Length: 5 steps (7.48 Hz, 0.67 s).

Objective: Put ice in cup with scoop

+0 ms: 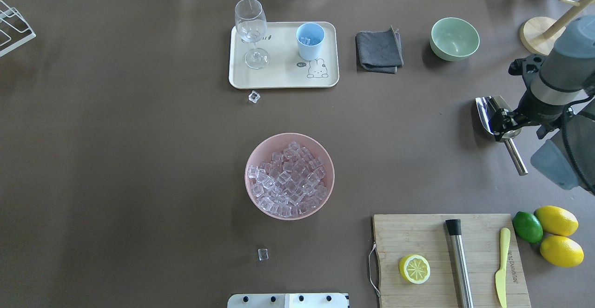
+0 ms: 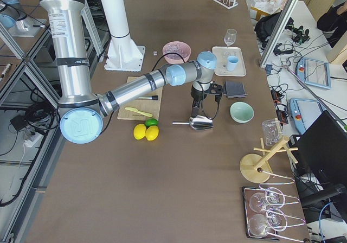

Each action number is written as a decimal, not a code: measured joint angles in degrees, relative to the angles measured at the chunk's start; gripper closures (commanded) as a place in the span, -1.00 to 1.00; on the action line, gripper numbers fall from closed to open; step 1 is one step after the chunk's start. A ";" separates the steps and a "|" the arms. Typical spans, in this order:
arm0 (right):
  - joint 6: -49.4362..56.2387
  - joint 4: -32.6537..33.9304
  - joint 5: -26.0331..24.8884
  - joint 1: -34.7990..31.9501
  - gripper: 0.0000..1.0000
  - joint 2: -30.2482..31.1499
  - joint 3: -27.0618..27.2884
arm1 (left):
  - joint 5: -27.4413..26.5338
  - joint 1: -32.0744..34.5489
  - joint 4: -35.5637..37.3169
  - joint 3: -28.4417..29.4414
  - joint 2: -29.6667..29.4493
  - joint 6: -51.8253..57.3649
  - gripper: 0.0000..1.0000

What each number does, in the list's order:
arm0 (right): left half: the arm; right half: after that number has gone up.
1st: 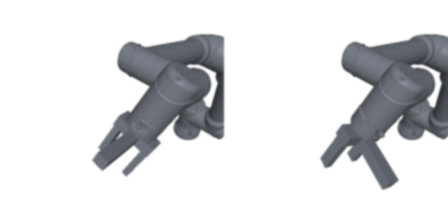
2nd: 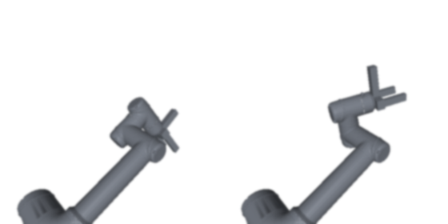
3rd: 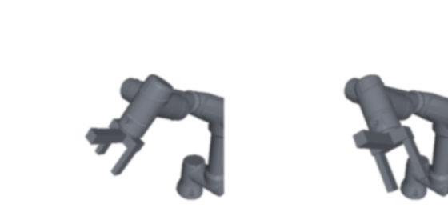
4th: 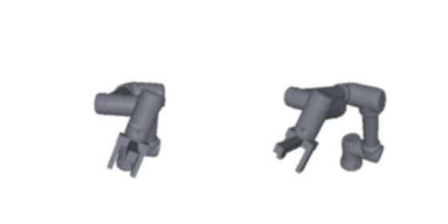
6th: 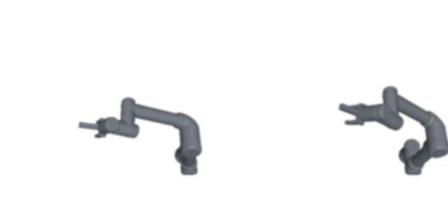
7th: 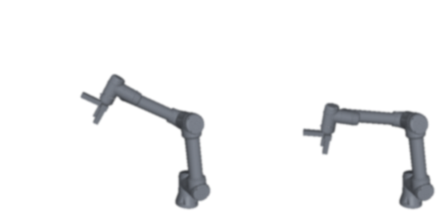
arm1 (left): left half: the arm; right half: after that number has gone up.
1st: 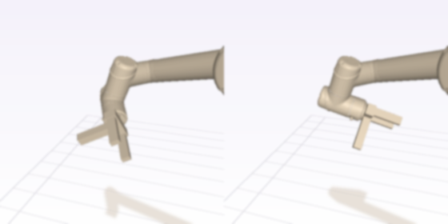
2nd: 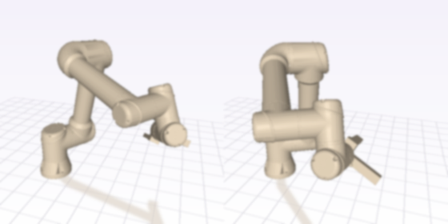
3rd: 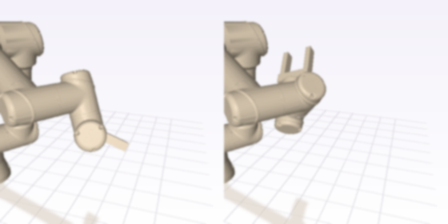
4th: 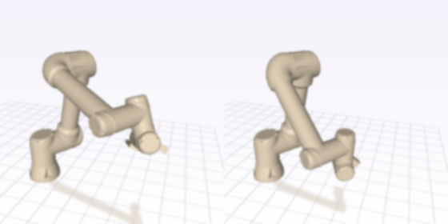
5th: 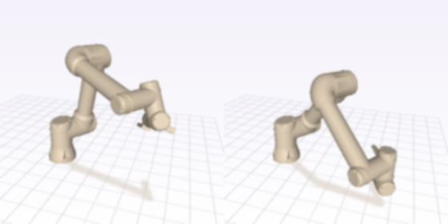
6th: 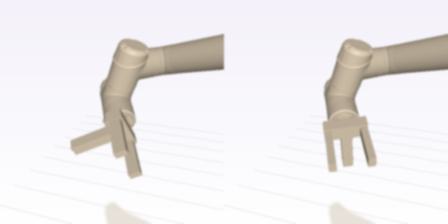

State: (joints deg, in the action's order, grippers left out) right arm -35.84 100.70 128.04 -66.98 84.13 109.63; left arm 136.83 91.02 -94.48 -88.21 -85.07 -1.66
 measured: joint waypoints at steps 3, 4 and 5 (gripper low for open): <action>25.10 8.54 5.88 -17.26 -1.00 2.02 0.51 | 0.02 -0.18 -0.05 0.08 -0.01 -0.26 -0.96; 35.68 10.94 6.00 -21.69 -1.00 2.67 -1.92 | 0.02 -0.20 -0.07 0.07 -0.01 -0.26 -0.96; 44.49 11.79 6.05 -25.54 -1.00 4.24 -5.02 | 0.06 -0.22 -0.08 0.06 -0.05 -0.19 -0.96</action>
State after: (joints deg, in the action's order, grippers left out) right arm 8.65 112.49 134.09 -92.52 88.38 104.61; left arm 136.89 90.80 -94.56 -88.15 -85.12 -1.85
